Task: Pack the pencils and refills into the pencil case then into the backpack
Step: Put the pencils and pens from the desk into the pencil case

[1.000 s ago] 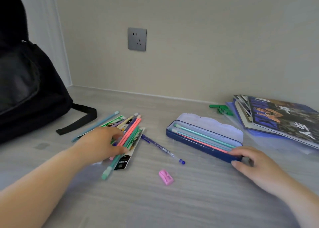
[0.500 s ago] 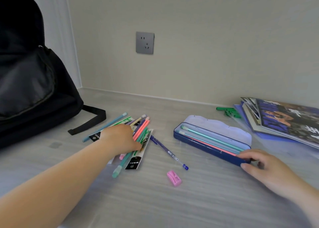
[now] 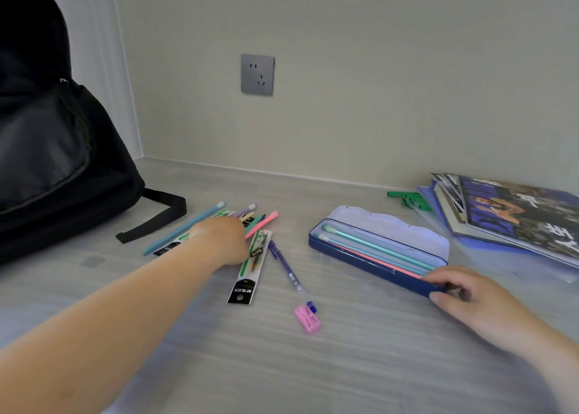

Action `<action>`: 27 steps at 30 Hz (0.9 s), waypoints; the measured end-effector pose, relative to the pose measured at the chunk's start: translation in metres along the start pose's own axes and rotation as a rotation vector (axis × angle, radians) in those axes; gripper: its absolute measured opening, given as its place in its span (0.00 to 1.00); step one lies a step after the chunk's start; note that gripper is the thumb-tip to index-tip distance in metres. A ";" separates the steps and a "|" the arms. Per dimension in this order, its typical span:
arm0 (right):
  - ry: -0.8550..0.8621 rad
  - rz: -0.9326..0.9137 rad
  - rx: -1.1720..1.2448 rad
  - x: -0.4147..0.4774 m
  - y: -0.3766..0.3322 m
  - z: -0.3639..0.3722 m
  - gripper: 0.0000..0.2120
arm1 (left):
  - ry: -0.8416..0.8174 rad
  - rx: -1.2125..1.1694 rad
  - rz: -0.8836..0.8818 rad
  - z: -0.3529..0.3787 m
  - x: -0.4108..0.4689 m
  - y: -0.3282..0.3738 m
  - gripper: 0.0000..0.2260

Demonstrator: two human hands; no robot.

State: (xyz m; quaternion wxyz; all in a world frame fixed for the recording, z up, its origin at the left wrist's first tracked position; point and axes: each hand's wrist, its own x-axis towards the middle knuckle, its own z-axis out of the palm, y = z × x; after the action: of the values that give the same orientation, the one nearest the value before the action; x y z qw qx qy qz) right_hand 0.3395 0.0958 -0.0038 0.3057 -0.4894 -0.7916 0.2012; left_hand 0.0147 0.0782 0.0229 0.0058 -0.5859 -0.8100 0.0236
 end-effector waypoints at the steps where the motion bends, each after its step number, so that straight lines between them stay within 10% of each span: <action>1: -0.003 0.003 -0.004 0.000 0.001 0.000 0.10 | 0.010 -0.016 0.000 0.001 0.002 -0.001 0.07; 9: -0.027 0.010 -0.003 0.001 0.000 -0.002 0.10 | 0.110 -0.157 0.011 0.001 0.009 -0.020 0.12; 14: -0.040 0.049 0.014 0.002 0.001 -0.004 0.09 | 0.327 -0.504 0.306 -0.017 0.003 -0.006 0.10; 27: 0.164 0.191 0.146 0.003 0.003 -0.023 0.07 | 0.224 0.059 0.737 -0.031 0.033 0.109 0.12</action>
State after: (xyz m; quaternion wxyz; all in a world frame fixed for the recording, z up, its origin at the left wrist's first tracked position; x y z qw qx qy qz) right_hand 0.3560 0.0998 0.0119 0.3837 -0.5537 -0.6971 0.2456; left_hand 0.1088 0.1447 0.0483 0.1021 -0.8362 -0.5386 -0.0168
